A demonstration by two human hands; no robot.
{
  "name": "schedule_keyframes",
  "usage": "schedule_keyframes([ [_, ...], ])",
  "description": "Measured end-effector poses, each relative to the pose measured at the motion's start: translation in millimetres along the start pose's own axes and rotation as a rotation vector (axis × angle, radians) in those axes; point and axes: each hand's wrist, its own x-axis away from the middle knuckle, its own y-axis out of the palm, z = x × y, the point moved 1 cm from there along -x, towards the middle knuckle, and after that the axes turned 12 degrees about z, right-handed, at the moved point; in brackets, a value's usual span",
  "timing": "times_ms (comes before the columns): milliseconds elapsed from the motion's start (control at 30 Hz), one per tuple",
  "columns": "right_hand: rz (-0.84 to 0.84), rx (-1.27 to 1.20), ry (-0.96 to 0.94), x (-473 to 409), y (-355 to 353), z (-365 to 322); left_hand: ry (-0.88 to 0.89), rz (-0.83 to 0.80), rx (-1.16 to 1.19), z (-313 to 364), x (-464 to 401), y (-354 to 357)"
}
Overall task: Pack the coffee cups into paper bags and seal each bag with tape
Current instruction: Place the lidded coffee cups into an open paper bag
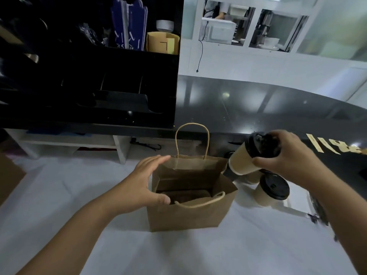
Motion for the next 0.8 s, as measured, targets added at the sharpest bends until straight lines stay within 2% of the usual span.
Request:
schedule_keyframes([
  [133,0.037,-0.185,-0.035,-4,-33,-26,0.007,-0.030,-0.006,1,-3,-1],
  [233,-0.082,-0.340,-0.066,-3,-47,-45,-0.005,-0.042,-0.010,-1,-5,-2],
  [300,-0.199,-0.351,-0.096,0,-44,-59,-0.006,-0.060,-0.008,0,-6,-3],
  [433,-0.403,-0.207,-0.211,3,-15,-83,-0.015,-0.110,-0.029,3,-7,-3],
  [567,-0.531,-0.033,-0.376,7,17,-100,0.015,-0.143,-0.041,0,-6,-4],
  [800,-0.595,0.225,-0.613,14,71,-119,0.032,-0.161,-0.067,1,-5,-3],
])
